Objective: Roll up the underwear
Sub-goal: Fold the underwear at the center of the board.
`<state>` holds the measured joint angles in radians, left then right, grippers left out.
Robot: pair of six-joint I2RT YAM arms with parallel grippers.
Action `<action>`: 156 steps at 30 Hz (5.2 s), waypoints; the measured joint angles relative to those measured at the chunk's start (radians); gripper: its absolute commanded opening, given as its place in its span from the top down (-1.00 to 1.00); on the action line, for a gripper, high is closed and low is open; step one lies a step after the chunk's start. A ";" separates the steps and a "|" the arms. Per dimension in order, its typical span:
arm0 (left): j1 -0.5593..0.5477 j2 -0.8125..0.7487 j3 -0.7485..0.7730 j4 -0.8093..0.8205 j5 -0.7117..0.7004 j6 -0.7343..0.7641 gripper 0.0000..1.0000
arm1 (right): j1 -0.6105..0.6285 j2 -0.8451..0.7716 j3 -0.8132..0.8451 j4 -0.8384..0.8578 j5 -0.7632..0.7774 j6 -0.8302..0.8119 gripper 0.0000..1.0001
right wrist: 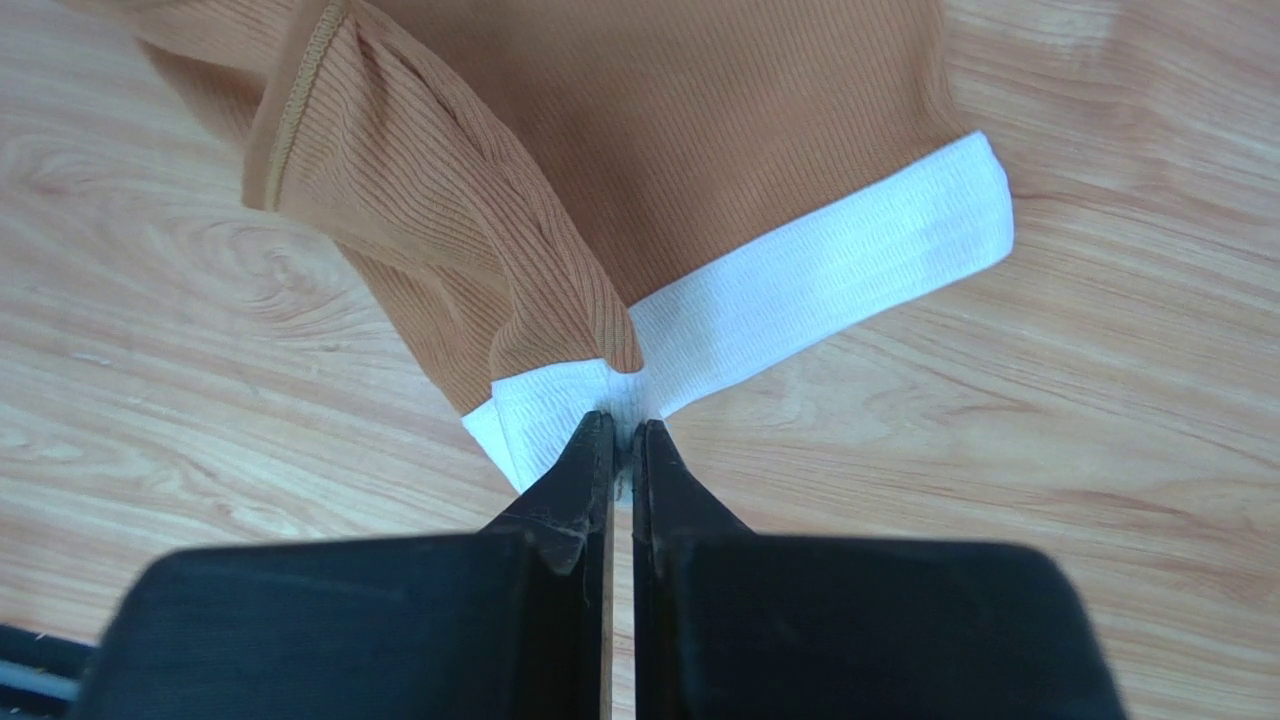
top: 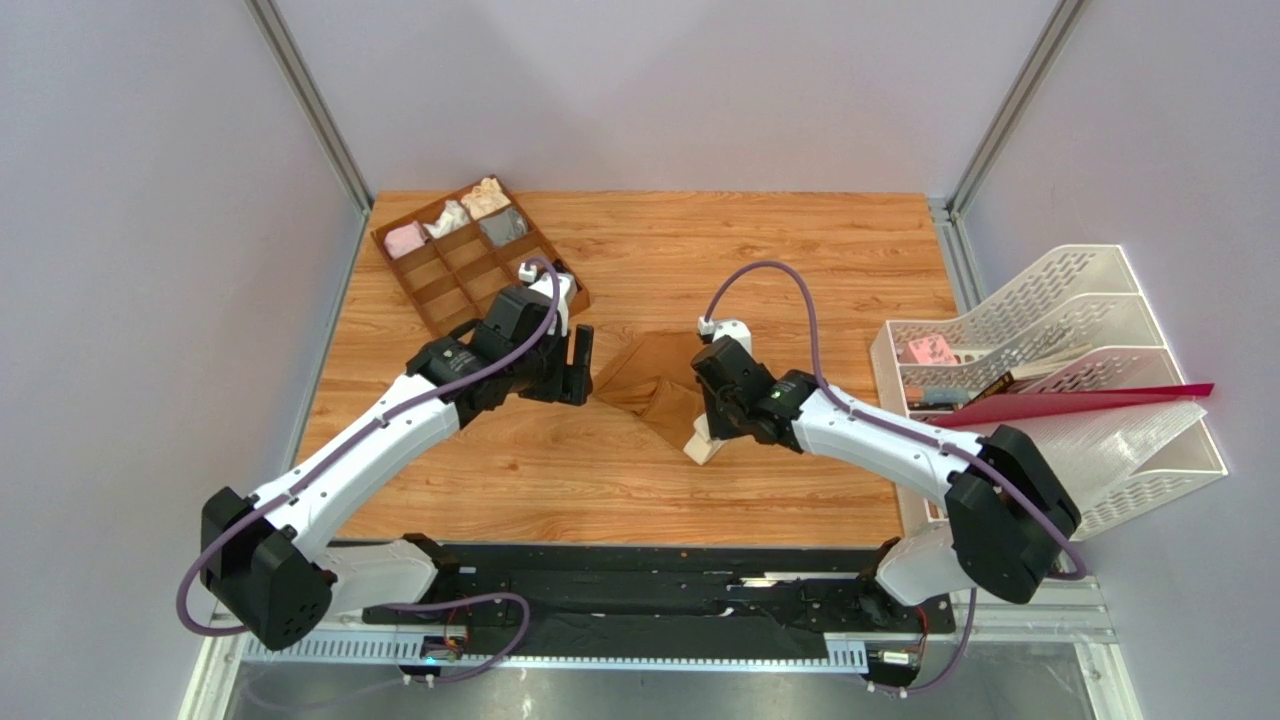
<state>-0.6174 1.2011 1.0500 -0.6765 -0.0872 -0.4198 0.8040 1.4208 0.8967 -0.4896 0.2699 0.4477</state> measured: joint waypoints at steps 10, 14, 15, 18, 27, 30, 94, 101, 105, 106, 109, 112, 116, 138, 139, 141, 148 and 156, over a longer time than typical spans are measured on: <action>-0.005 0.050 -0.002 0.042 0.008 -0.002 -0.55 | -0.091 0.078 0.000 -0.024 0.026 -0.003 1.00; -0.005 0.075 -0.003 0.069 0.016 -0.001 -0.55 | -0.113 0.115 0.000 -0.026 0.041 -0.003 1.00; -0.005 0.083 -0.003 0.076 0.019 -0.001 -0.55 | -0.113 0.122 0.000 -0.026 0.044 -0.004 1.00; -0.005 0.120 -0.003 0.098 0.026 0.000 -0.56 | -0.115 0.143 0.005 -0.027 0.047 -0.007 1.00; -0.005 0.316 0.023 0.159 0.015 0.014 -0.41 | -0.130 0.168 0.025 -0.027 0.061 -0.027 1.00; -0.004 0.399 0.065 0.169 -0.004 0.023 -0.37 | -0.138 0.168 0.034 -0.026 0.062 -0.039 1.00; 0.050 0.555 0.010 0.519 0.193 0.086 1.00 | -0.201 0.220 0.106 -0.053 0.026 -0.072 1.00; 0.050 0.544 0.073 0.463 0.191 0.084 1.00 | -0.203 0.178 0.158 -0.085 0.028 -0.090 1.00; 0.050 0.545 0.139 0.436 0.183 0.084 1.00 | -0.211 0.179 0.182 -0.097 0.032 -0.103 1.00; 0.051 0.546 0.157 0.427 0.183 0.084 1.00 | -0.217 0.180 0.185 -0.097 0.034 -0.106 1.00; 0.051 0.559 0.193 0.412 0.183 0.085 1.00 | -0.233 0.187 0.191 -0.097 0.036 -0.113 1.00; 0.051 0.597 0.235 0.398 0.184 0.086 1.00 | -0.254 0.211 0.198 -0.097 0.036 -0.120 1.00; 0.051 0.621 0.239 0.382 0.196 0.087 1.00 | -0.270 0.245 0.199 -0.096 0.035 -0.128 1.00; 0.052 0.593 0.098 0.419 0.249 0.066 0.27 | -0.296 0.342 0.212 -0.067 0.027 -0.131 0.69; 0.052 0.599 0.103 0.420 0.245 0.066 0.27 | -0.297 0.342 0.212 -0.067 0.026 -0.131 0.31; 0.052 0.630 0.120 0.421 0.234 0.064 0.28 | -0.297 0.339 0.212 -0.071 0.024 -0.133 0.01; 0.057 0.689 0.135 0.426 0.211 0.054 0.29 | -0.297 0.187 0.207 -0.117 0.023 -0.120 0.03; 0.057 0.689 0.138 0.421 0.208 0.051 0.29 | -0.275 0.000 0.078 -0.077 -0.106 -0.025 0.55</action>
<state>-0.5606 1.8896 1.1877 -0.2554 0.1204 -0.3687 0.5289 1.4204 0.9749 -0.5663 0.1642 0.4229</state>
